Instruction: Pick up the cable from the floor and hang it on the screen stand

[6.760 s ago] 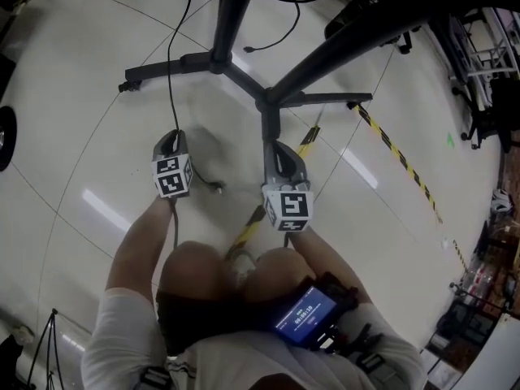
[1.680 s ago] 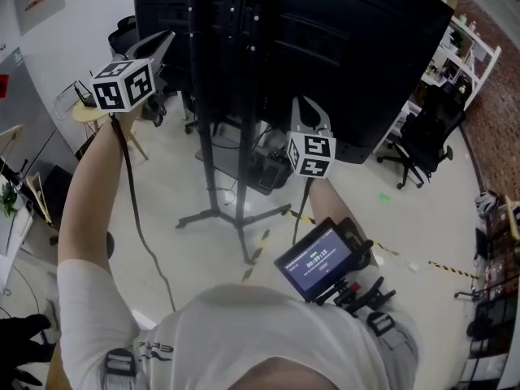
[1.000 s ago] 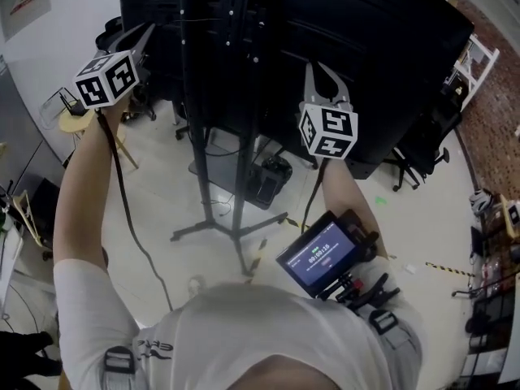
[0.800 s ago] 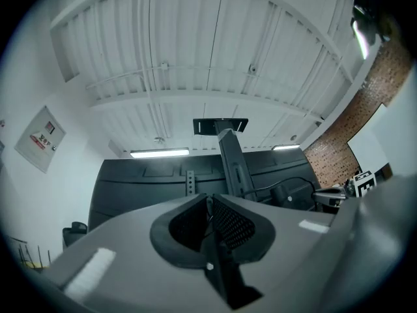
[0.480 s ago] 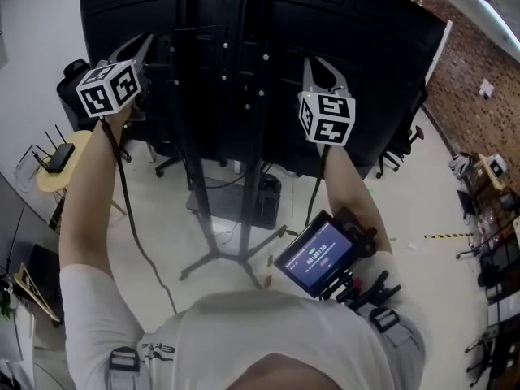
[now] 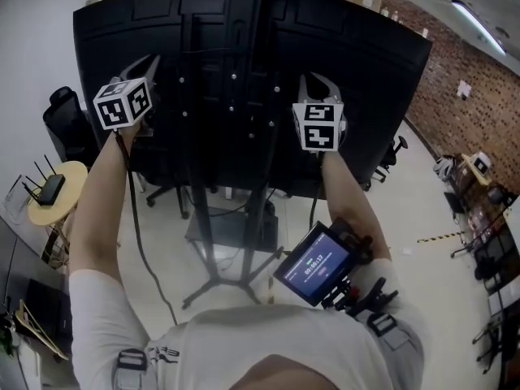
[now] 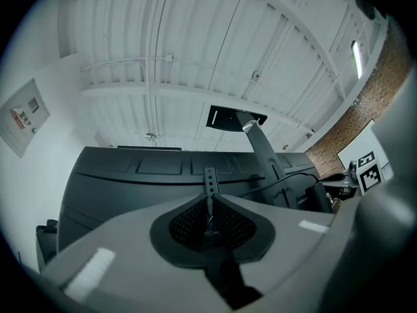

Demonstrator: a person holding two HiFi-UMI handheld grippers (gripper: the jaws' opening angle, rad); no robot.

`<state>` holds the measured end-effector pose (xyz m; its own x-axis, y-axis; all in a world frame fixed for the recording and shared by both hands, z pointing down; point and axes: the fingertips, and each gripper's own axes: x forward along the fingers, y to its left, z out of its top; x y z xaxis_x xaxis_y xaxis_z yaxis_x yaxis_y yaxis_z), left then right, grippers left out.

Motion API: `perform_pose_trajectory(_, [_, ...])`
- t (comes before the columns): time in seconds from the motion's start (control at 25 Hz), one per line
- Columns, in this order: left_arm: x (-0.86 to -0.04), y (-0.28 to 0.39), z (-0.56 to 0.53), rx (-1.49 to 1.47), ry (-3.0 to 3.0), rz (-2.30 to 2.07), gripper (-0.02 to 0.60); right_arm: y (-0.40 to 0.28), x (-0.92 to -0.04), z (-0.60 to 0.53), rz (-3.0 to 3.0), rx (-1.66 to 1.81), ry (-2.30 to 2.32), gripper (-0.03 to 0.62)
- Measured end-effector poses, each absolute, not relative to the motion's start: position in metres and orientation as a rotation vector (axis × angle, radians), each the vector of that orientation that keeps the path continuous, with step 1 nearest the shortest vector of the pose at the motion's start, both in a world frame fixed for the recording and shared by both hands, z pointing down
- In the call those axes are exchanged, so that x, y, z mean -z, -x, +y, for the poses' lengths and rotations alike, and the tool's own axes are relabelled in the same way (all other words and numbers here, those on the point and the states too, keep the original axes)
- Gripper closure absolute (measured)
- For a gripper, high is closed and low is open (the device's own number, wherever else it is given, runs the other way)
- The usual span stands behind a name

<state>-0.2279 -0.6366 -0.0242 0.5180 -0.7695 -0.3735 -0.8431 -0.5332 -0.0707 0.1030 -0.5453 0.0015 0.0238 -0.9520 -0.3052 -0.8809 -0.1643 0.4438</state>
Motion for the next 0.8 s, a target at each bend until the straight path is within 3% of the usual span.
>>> perform_pose_trajectory(0.8, [-0.008, 0.235, -0.668, -0.403, 2.518, 1.410, 0.549, -0.088, -0.019, -0.554, -1.627, 0.904, -2.070, 0.568])
